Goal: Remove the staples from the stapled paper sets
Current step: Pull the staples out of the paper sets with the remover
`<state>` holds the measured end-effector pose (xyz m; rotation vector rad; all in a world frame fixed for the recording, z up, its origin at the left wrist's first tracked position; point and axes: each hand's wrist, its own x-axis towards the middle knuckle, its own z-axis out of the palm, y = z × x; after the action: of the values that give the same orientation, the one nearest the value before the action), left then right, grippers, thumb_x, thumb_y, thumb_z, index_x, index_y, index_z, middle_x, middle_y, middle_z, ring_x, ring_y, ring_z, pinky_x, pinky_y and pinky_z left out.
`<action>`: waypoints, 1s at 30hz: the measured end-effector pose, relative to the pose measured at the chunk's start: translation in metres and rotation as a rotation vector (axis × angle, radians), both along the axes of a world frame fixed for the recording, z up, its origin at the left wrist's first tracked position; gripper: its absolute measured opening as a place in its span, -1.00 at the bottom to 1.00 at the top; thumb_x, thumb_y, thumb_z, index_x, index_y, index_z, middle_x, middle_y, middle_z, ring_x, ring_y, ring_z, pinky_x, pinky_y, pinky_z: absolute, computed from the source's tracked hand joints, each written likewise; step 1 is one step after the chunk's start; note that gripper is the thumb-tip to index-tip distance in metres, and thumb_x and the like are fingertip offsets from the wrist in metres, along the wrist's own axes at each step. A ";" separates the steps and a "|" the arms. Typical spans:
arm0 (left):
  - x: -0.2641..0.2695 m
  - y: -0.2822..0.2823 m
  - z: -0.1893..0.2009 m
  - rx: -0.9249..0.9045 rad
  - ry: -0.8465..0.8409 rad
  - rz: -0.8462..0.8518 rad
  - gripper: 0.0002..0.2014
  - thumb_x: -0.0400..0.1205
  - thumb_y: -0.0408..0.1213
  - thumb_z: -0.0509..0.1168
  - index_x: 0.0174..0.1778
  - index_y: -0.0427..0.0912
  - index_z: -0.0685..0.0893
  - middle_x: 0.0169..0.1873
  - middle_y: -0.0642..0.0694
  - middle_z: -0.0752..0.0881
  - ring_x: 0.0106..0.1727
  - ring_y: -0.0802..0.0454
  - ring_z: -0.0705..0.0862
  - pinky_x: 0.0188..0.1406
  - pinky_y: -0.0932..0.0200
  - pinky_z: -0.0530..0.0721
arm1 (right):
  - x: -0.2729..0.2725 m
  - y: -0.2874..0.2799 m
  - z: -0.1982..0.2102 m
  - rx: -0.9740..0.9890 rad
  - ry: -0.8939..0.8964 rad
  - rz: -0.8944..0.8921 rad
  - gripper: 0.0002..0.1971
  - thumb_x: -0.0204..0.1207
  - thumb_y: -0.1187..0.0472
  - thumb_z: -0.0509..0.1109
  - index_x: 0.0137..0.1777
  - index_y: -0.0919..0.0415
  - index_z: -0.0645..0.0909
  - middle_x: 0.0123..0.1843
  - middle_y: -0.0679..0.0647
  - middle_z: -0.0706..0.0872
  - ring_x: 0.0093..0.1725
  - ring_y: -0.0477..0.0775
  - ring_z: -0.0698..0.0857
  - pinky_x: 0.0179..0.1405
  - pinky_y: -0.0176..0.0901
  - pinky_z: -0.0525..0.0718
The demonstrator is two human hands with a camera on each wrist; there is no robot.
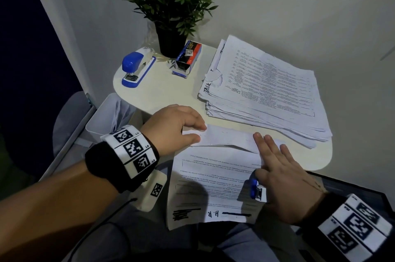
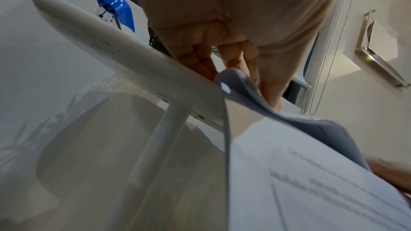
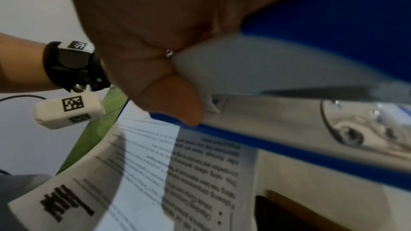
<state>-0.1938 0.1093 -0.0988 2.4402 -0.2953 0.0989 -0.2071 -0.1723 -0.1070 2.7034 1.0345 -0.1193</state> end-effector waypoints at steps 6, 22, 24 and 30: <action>0.001 0.007 -0.005 0.013 -0.015 -0.102 -0.77 0.48 -0.08 0.40 0.05 0.14 0.78 -0.01 0.50 0.51 0.08 0.29 0.46 0.15 0.57 0.28 | -0.001 -0.005 0.002 0.010 0.022 -0.007 -0.54 -0.39 -0.01 0.64 -0.45 -0.06 0.53 0.53 0.46 0.35 0.47 0.38 0.41 0.32 0.20 0.41; -0.001 0.014 -0.012 0.032 -0.065 -0.130 -0.72 0.45 -0.04 0.30 0.05 0.17 0.77 0.06 0.54 0.48 0.10 0.39 0.42 0.14 0.53 0.28 | 0.008 0.011 0.067 0.402 0.263 -0.286 -0.26 0.17 -0.11 0.16 0.43 0.05 0.42 0.25 -0.03 0.70 0.12 0.08 0.67 0.01 -0.20 0.58; -0.001 0.013 -0.012 0.041 -0.057 -0.128 -0.70 0.45 -0.04 0.29 0.07 0.17 0.77 0.05 0.52 0.48 0.09 0.37 0.42 0.14 0.50 0.29 | 0.006 0.020 0.077 0.445 0.226 -0.317 -0.47 0.15 -0.18 0.14 0.12 0.03 0.45 -0.14 -0.04 0.74 -0.16 0.11 0.65 -0.23 -0.09 0.60; -0.002 0.012 -0.008 0.091 -0.043 -0.113 -0.66 0.46 -0.02 0.30 0.14 0.13 0.75 0.08 0.40 0.54 0.12 0.26 0.48 0.16 0.28 0.41 | 0.005 0.060 0.089 0.133 0.032 -0.155 -0.58 0.48 0.01 0.26 0.33 -0.04 0.32 0.21 -0.08 0.57 0.21 0.06 0.53 -0.16 -0.20 0.37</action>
<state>-0.1960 0.1212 -0.1067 2.5077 -0.4652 0.0902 -0.2018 -0.1123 -0.0176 2.9097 0.8694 -0.1263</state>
